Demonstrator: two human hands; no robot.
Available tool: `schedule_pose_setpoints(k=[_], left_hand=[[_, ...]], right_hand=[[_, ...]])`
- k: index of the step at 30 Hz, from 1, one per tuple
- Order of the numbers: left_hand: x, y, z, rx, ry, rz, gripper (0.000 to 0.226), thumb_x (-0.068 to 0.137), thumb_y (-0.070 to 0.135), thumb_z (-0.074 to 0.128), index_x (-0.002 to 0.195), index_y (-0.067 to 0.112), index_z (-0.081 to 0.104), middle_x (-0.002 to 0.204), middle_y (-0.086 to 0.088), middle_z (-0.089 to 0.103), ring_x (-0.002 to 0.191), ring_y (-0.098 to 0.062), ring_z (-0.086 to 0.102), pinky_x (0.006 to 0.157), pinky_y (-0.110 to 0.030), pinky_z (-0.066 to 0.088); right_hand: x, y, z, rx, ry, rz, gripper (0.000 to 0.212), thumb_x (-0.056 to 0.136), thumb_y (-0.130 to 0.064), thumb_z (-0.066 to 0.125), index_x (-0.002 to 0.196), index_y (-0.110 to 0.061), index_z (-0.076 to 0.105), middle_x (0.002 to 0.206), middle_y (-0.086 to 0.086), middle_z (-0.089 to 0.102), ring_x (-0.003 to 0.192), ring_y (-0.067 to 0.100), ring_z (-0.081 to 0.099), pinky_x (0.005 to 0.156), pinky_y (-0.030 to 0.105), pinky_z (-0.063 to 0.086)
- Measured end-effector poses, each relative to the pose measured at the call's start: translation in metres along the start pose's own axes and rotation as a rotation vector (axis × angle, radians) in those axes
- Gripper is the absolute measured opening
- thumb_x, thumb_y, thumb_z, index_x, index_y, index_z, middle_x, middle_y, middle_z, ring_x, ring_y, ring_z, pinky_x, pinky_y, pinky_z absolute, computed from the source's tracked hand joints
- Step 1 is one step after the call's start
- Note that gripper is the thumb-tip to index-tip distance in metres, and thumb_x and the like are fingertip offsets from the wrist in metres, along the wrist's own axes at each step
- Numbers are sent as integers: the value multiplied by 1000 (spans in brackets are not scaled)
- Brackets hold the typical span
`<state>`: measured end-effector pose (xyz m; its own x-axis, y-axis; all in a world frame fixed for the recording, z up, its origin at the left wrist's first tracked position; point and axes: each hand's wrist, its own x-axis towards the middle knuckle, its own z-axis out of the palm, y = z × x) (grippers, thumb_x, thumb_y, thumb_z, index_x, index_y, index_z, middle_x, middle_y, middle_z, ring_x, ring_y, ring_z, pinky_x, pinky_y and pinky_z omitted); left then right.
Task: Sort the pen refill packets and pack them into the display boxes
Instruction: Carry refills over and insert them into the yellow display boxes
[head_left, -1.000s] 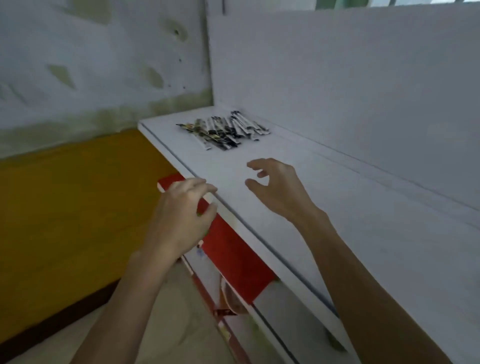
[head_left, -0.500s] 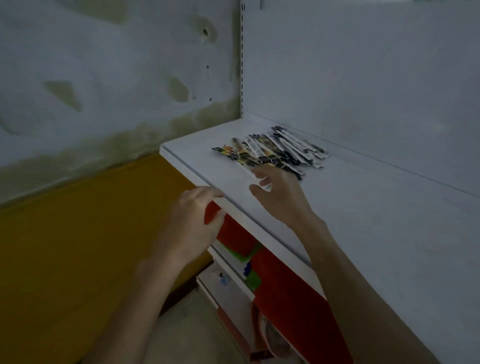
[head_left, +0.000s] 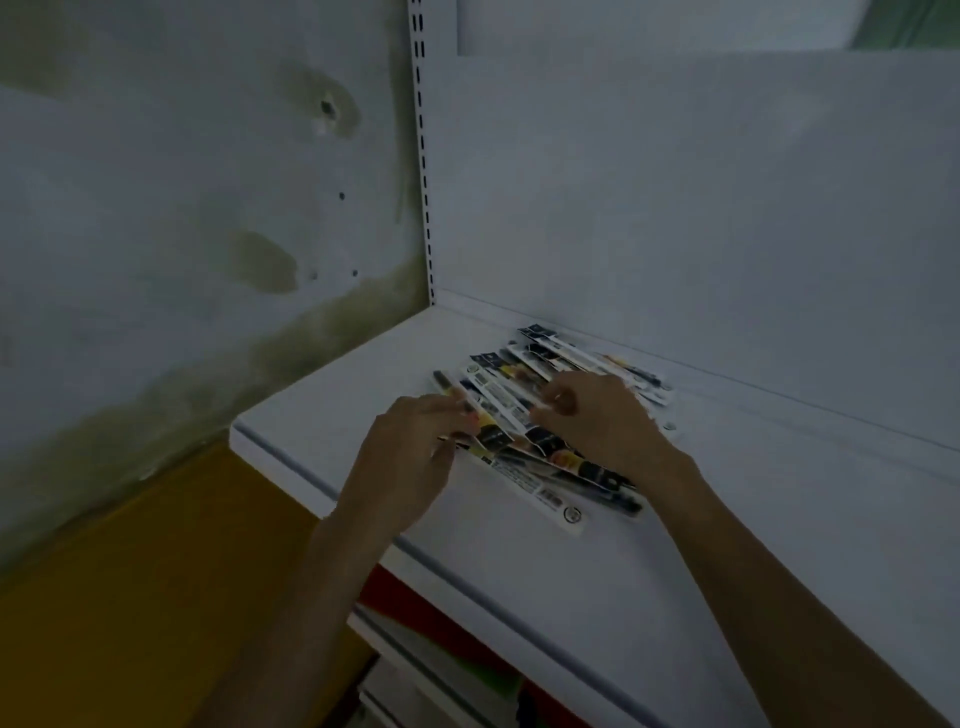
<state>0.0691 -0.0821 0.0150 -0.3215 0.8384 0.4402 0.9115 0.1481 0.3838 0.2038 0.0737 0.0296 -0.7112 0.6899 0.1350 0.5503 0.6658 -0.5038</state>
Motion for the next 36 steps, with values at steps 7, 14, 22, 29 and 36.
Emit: schedule_pose_setpoints(k=[7, 14, 22, 29, 36], left_hand=[[61, -43, 35, -126, -322, 157, 43, 83, 21, 68, 125, 20, 58, 125, -2, 59, 115, -18, 52, 98, -23, 35], [92, -64, 33, -199, -89, 441, 28, 90, 31, 48, 100, 11, 65, 84, 0, 51, 68, -17, 51, 54, -19, 30], [121, -47, 2, -432, -225, 418, 43, 79, 47, 64, 110, 24, 45, 93, 10, 52, 81, -7, 48, 60, -19, 34], [123, -54, 0, -221, -81, 583, 14, 91, 30, 53, 97, 17, 52, 68, 19, 30, 76, -15, 36, 63, -32, 20], [120, -58, -2, -517, -278, 360, 20, 95, 16, 42, 109, 26, 33, 72, 4, 51, 54, -10, 45, 48, -25, 36]], right_hand=[[2, 2, 9, -150, -60, 180, 41, 76, -56, 63, 96, -20, 63, 86, -3, 62, 81, 13, 56, 68, 28, 46], [7, -9, 20, -95, 127, 254, 16, 77, -27, 73, 85, -16, 65, 81, -5, 60, 80, 14, 56, 69, 24, 45], [7, -49, -9, 645, 393, 125, 5, 84, -2, 61, 82, -5, 59, 75, 6, 65, 71, 22, 67, 65, 31, 55], [5, -61, -3, 723, 424, 143, 27, 87, -32, 52, 94, -8, 65, 87, 5, 70, 80, 18, 68, 72, 29, 56], [16, -13, 44, -331, 201, 319, 20, 91, -27, 55, 102, -16, 67, 97, 2, 59, 91, 19, 56, 73, 27, 42]])
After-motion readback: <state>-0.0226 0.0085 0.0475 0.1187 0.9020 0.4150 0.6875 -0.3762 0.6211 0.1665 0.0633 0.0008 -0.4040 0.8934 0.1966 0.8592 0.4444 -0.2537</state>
